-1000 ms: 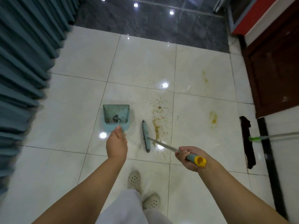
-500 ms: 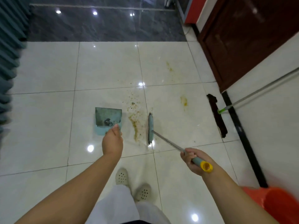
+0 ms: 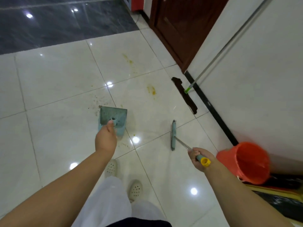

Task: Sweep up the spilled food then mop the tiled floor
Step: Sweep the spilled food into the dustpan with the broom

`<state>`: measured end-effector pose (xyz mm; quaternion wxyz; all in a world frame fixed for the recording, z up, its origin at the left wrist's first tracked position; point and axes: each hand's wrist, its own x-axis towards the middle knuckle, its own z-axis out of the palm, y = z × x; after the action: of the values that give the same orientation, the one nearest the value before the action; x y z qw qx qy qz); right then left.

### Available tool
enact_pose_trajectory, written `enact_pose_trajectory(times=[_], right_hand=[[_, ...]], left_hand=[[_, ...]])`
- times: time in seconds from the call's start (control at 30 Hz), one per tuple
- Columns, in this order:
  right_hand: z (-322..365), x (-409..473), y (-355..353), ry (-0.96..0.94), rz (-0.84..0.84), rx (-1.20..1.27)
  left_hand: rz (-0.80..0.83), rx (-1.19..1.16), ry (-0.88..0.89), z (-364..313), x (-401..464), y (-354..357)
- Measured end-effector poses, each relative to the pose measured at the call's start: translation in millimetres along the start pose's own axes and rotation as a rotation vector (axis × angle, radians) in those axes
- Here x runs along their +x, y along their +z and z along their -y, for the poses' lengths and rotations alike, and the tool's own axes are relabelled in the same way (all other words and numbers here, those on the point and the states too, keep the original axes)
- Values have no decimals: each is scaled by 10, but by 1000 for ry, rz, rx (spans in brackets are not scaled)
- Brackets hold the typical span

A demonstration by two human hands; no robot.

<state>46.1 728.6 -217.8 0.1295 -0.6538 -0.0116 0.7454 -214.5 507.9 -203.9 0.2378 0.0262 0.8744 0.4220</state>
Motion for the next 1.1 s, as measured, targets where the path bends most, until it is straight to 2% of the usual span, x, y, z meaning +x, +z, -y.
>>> enact_pose_trajectory(times=[0.13, 0.47, 0.83, 0.97, 1.1], right_hand=[[100, 93, 77, -43, -91, -31], [20, 607, 1000, -39, -127, -91], [-598, 558, 2023, 113, -50, -442], [-875, 402, 2218, 179, 9, -547], [-933, 298, 2267, 150, 4, -582]], left_hand=[[43, -3, 32, -120, 157, 108], [125, -71, 45, -251, 892, 159], [135, -21, 36, -387, 1406, -3], [122, -21, 37, -463, 1449, -78], [107, 1, 56, -494, 1492, -154]])
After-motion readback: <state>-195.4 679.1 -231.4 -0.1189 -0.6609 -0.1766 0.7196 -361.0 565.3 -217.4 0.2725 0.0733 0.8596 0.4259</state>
